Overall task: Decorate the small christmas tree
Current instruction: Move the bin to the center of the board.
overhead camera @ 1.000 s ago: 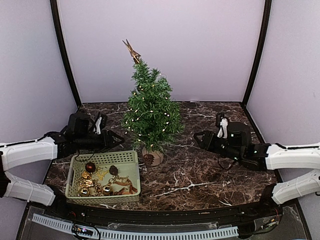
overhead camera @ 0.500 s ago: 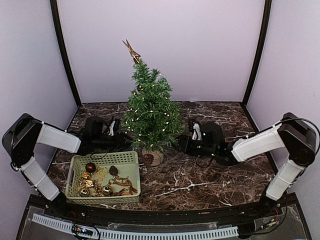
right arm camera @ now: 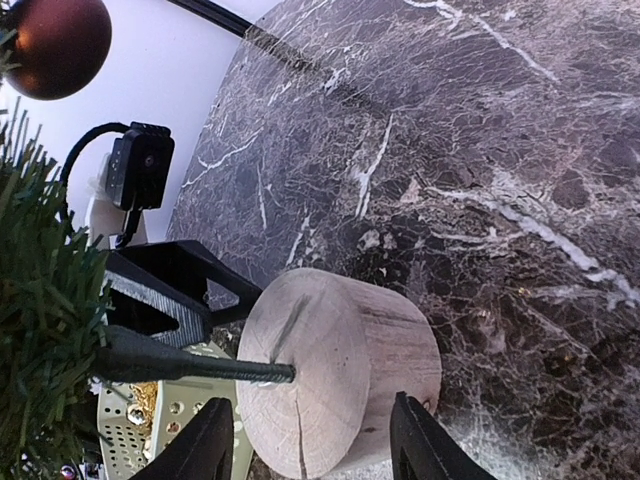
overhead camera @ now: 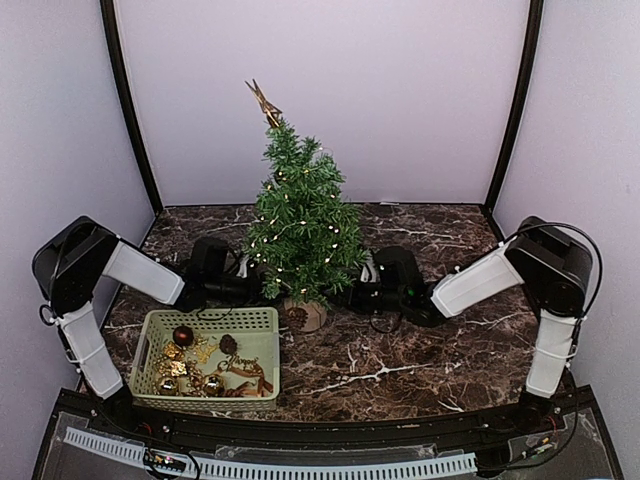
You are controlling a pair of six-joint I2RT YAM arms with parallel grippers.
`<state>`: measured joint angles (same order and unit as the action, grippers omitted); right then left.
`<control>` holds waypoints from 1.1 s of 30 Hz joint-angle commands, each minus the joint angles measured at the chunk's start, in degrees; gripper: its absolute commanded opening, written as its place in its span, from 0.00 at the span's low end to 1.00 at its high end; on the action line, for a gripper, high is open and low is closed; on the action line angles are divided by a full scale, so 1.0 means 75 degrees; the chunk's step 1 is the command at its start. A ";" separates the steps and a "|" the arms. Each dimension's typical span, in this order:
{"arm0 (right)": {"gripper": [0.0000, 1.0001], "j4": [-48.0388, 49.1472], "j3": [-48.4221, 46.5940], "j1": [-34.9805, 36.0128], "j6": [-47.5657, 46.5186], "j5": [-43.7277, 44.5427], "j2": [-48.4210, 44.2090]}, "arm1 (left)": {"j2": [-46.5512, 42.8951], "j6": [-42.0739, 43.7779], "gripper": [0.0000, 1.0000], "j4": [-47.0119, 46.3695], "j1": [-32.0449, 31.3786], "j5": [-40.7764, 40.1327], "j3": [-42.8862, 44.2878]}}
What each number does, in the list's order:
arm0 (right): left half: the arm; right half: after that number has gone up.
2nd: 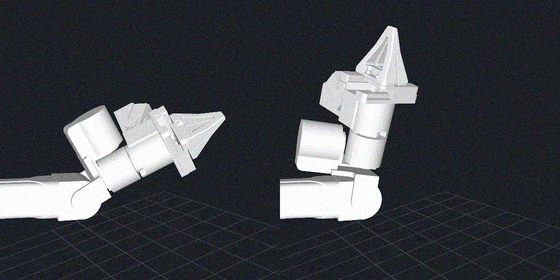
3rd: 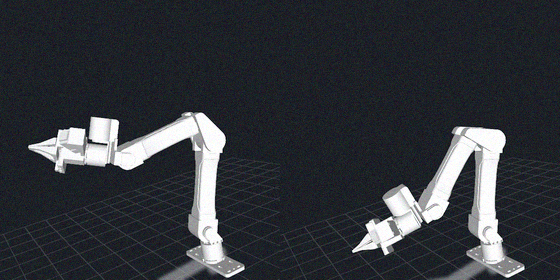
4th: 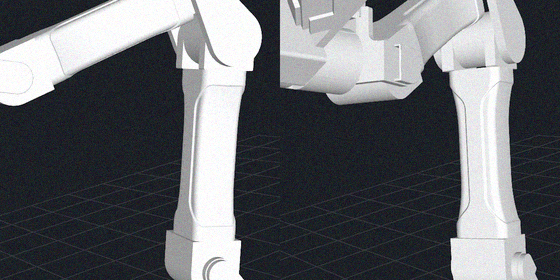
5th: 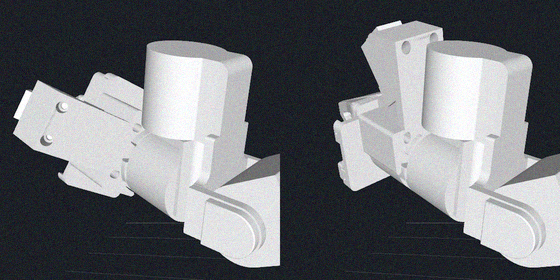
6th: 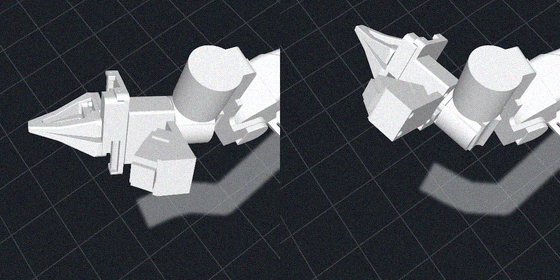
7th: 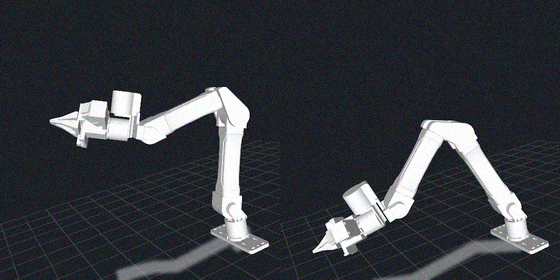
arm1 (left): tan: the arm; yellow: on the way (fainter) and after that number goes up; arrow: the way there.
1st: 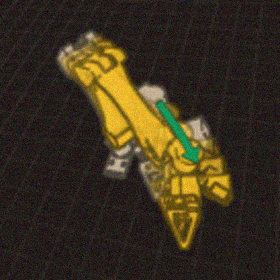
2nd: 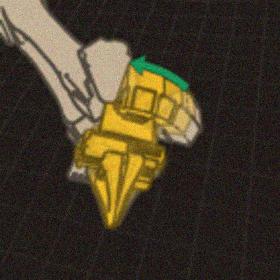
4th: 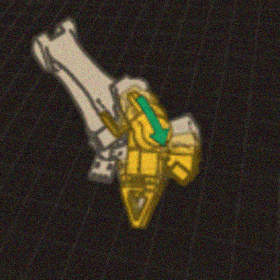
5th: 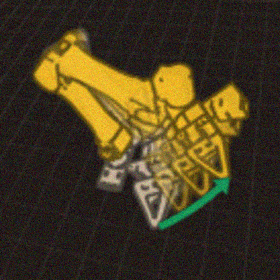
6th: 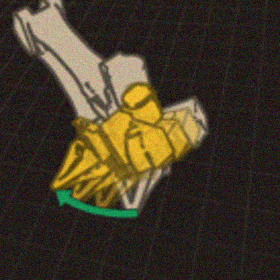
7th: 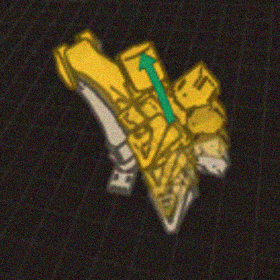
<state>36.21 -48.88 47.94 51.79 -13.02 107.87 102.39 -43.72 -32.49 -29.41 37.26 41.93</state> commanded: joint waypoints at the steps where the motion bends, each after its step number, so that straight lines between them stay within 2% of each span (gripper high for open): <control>1: 0.52 0.0319 -0.0314 0.0015 0.0079 -0.0128 0.0369 | 0.0080 0.0157 0.48 0.0100 -0.0109 0.0168 0.0241; 7: 0.47 0.0339 -0.0497 0.0029 0.0102 -0.0097 0.0722 | 0.0351 0.0315 0.44 0.0495 -0.0273 0.0081 0.0485; 15: 0.34 0.0513 -0.0327 0.0018 0.0348 0.0262 0.0710 | 0.1040 0.0194 0.33 0.0111 -0.0537 0.0121 0.1113; 25: 0.31 0.1252 0.0316 0.0007 0.1132 0.1020 0.0536 | 0.2116 0.0153 0.32 -0.0292 -0.0633 0.0284 0.2493; 33: 0.31 0.1290 0.0502 -0.0005 0.1120 0.1292 0.0342 | 0.2776 0.0231 0.31 -0.0487 -0.0658 0.0524 0.3378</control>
<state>43.24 -45.71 46.70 60.07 -2.52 112.01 121.69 -42.65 -33.23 -31.73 37.01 64.07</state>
